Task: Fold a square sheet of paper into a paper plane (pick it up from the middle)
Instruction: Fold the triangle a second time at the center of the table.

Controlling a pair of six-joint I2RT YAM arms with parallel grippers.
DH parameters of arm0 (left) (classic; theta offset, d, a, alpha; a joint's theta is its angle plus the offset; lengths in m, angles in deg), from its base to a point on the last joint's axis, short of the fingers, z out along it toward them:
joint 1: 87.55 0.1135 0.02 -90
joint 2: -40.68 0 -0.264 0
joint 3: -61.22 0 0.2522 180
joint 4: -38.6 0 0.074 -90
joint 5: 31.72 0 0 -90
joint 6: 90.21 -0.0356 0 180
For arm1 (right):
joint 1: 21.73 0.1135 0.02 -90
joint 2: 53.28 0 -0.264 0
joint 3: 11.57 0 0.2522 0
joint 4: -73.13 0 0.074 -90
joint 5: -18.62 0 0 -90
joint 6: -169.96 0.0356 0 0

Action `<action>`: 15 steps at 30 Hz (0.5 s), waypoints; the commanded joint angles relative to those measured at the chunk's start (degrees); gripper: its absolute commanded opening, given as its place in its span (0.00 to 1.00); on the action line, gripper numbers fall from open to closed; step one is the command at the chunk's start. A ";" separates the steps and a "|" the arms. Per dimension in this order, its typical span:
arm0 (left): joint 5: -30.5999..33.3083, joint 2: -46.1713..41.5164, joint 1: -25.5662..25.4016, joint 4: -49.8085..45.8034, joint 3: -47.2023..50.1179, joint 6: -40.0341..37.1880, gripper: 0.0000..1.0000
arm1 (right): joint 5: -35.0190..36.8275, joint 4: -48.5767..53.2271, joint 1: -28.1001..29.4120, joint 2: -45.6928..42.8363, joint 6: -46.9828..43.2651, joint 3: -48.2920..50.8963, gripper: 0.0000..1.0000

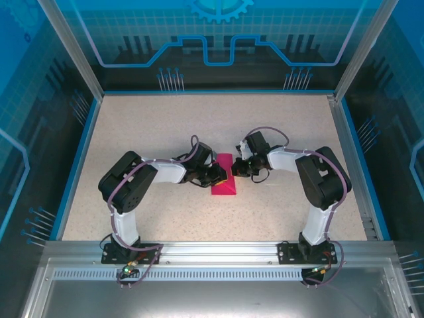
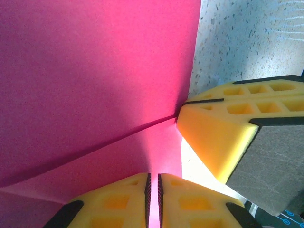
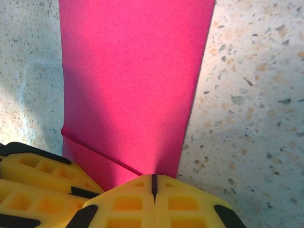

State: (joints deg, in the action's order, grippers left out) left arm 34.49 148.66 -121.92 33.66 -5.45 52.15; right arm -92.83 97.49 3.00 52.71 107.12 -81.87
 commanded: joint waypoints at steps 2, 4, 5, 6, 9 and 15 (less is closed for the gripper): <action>0.59 0.74 -0.41 -2.01 -1.54 -1.38 0.17 | 0.88 1.54 -0.03 -0.71 0.42 0.36 0.04; 0.59 0.74 -0.37 -2.31 -1.76 -1.52 0.17 | 0.93 1.59 -0.03 -0.78 0.28 0.24 0.04; 0.63 0.82 -0.35 -2.40 -1.77 -1.48 0.17 | 1.01 1.74 -0.03 -0.77 0.29 0.22 0.03; 0.72 0.78 -0.40 -2.53 -1.76 -1.49 0.17 | 0.90 1.65 -0.03 -0.82 0.29 0.29 0.03; 1.03 1.07 -0.43 -3.25 -1.90 -1.67 0.17 | 0.65 1.80 -0.03 -0.86 0.30 0.28 0.03; 1.29 1.44 -0.43 -4.25 -1.92 -1.98 0.16 | -0.15 1.71 -0.01 -1.87 0.72 0.76 0.08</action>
State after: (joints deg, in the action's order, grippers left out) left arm 34.58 148.97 -121.90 32.33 -5.88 51.75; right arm -92.83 97.55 3.00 52.69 107.19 -81.87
